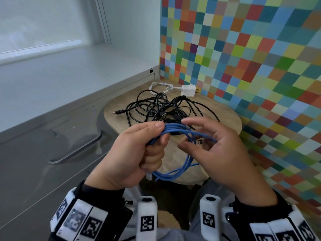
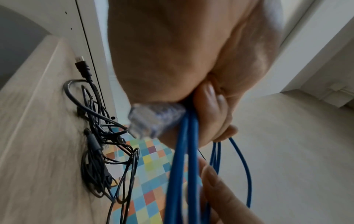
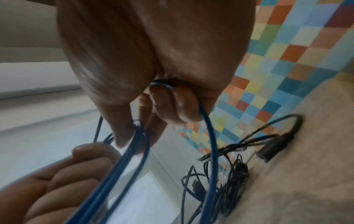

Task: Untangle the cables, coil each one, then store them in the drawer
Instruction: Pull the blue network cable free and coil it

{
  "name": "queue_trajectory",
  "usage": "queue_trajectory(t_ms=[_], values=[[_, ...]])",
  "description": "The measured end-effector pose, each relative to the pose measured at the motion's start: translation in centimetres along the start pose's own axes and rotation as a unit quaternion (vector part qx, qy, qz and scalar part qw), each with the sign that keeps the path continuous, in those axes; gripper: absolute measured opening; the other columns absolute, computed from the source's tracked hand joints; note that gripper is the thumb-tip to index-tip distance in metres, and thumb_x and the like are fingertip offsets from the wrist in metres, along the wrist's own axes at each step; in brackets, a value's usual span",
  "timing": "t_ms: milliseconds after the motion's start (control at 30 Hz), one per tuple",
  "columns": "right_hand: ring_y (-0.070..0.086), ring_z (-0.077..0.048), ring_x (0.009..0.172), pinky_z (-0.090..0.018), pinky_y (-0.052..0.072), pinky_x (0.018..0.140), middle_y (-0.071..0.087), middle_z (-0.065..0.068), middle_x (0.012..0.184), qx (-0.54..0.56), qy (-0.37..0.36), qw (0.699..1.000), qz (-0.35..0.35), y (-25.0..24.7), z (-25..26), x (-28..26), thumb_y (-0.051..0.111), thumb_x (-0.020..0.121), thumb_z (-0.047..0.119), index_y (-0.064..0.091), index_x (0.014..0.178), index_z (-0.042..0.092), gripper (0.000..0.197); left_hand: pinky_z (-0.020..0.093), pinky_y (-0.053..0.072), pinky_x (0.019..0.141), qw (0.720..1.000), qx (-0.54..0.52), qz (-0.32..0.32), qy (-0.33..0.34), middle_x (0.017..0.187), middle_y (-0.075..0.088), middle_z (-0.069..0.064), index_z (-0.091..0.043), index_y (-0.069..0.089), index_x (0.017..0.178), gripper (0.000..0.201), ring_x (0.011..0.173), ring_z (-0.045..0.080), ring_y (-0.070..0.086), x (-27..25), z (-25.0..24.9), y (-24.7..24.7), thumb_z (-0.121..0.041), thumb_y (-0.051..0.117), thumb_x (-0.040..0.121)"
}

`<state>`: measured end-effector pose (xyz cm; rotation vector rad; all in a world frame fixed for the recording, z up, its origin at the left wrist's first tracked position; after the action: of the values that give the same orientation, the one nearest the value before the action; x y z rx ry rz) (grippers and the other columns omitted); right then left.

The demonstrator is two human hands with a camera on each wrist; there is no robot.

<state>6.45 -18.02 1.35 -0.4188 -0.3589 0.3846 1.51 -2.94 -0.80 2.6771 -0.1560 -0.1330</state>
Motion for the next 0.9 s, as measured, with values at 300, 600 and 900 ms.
queue_trajectory(t_ms=[300, 600, 900], values=[[0.075, -0.017, 0.073, -0.027, 0.060, 0.072, 0.077, -0.006, 0.078, 0.151, 0.002, 0.988, 0.014, -1.1, -0.2, 0.5, 0.078, 0.076, 0.021, 0.077, 0.100, 0.021, 0.024, 0.021, 0.019, 0.041, 0.994, 0.090, -0.022, 0.059, 0.054, 0.027, -0.006, -0.019, 0.066, 0.073, 0.030, 0.044, 0.007, 0.018, 0.3, -0.4, -0.2, -0.029, 0.051, 0.097], [0.051, -0.018, 0.054, -0.025, 0.045, 0.050, 0.075, -0.013, 0.081, 0.204, -0.041, 0.976, -0.056, -4.8, -1.0, 0.6, 0.076, 0.079, 0.027, 0.081, 0.089, 0.025, 0.011, 0.020, 0.012, 0.041, 0.998, 0.020, -0.016, 0.061, 0.054, 0.027, -0.006, -0.019, 0.056, 0.068, 0.032, 0.042, 0.007, 0.016, 0.0, -0.9, -0.6, -0.030, 0.048, 0.097], [0.052, -0.012, 0.046, -0.028, 0.047, 0.043, 0.066, -0.003, 0.064, 0.097, 0.075, 0.990, -0.071, -3.0, -4.5, 0.8, 0.072, 0.093, 0.019, 0.078, 0.090, 0.027, 0.010, 0.022, 0.012, 0.038, 0.963, -0.155, -0.139, 0.174, 0.053, 0.021, -0.010, -0.022, 0.049, 0.079, 0.033, 0.045, 0.008, 0.008, -0.8, -3.8, -3.1, -0.035, 0.036, 0.107]])
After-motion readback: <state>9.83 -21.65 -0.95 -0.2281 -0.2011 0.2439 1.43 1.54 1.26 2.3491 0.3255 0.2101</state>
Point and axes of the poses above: each hand's wrist, its own x-axis towards the middle knuckle, its own y-axis out of the palm, z = x × y, the point moved 8 cm from there along x, towards the middle knuckle
